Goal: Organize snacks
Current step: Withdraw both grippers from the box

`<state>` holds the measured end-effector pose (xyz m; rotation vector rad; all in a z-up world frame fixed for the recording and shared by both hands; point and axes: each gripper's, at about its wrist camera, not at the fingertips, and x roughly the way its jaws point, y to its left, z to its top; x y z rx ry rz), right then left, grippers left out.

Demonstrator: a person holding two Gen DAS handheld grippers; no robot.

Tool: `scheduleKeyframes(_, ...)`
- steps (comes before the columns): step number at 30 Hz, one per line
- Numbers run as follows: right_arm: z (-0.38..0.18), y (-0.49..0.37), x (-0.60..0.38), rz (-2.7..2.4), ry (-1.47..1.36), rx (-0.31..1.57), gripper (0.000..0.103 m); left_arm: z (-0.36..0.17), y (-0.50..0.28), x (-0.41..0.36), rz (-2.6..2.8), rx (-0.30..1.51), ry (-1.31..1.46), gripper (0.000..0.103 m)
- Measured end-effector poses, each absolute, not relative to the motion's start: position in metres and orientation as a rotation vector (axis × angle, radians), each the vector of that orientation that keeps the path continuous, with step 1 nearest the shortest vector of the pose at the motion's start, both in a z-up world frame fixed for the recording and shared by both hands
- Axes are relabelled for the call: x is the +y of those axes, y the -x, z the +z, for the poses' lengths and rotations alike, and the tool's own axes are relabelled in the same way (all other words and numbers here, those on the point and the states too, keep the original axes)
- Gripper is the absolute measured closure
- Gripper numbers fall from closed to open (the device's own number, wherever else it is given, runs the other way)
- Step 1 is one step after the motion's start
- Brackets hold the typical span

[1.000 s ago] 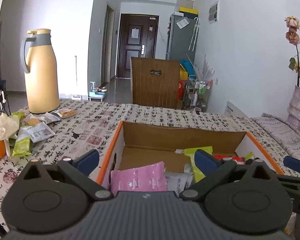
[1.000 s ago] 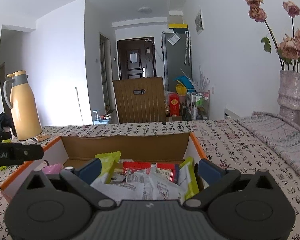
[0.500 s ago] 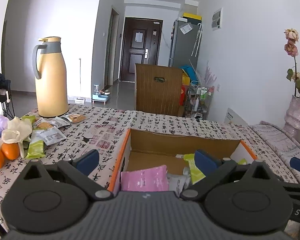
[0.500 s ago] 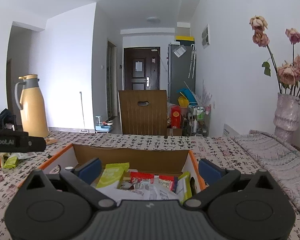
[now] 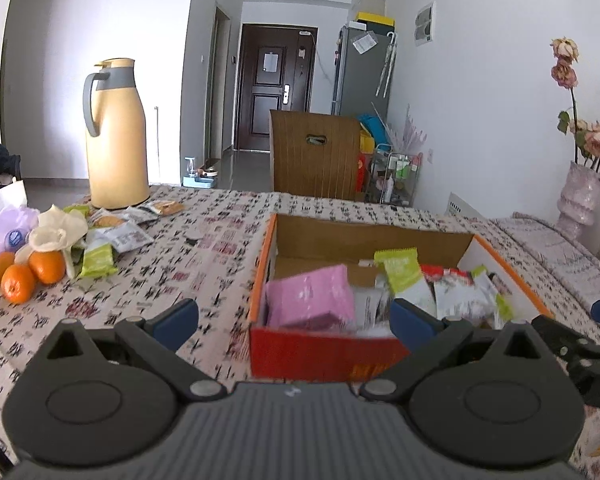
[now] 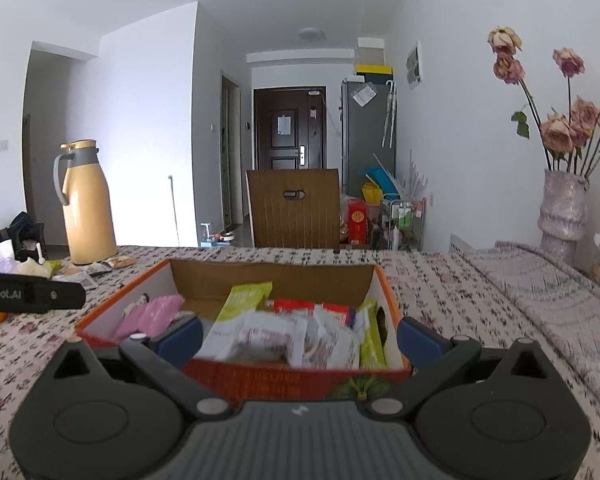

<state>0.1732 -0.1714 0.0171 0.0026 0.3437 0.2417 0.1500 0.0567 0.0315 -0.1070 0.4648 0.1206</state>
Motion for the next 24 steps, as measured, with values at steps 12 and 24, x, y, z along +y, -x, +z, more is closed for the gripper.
scheduleKeyframes(12, -0.009, -0.144, -0.188, 0.229, -0.049, 0.421, 0.0, -0.005, -0.128, 0.063, 0.129, 0.49, 0.069, 0.0)
scheduleKeyframes(24, -0.029, -0.146, -0.188, 0.219, -0.036, 0.485, 0.0, -0.027, -0.13, 0.06, 0.092, 0.507, 0.06, 0.0)
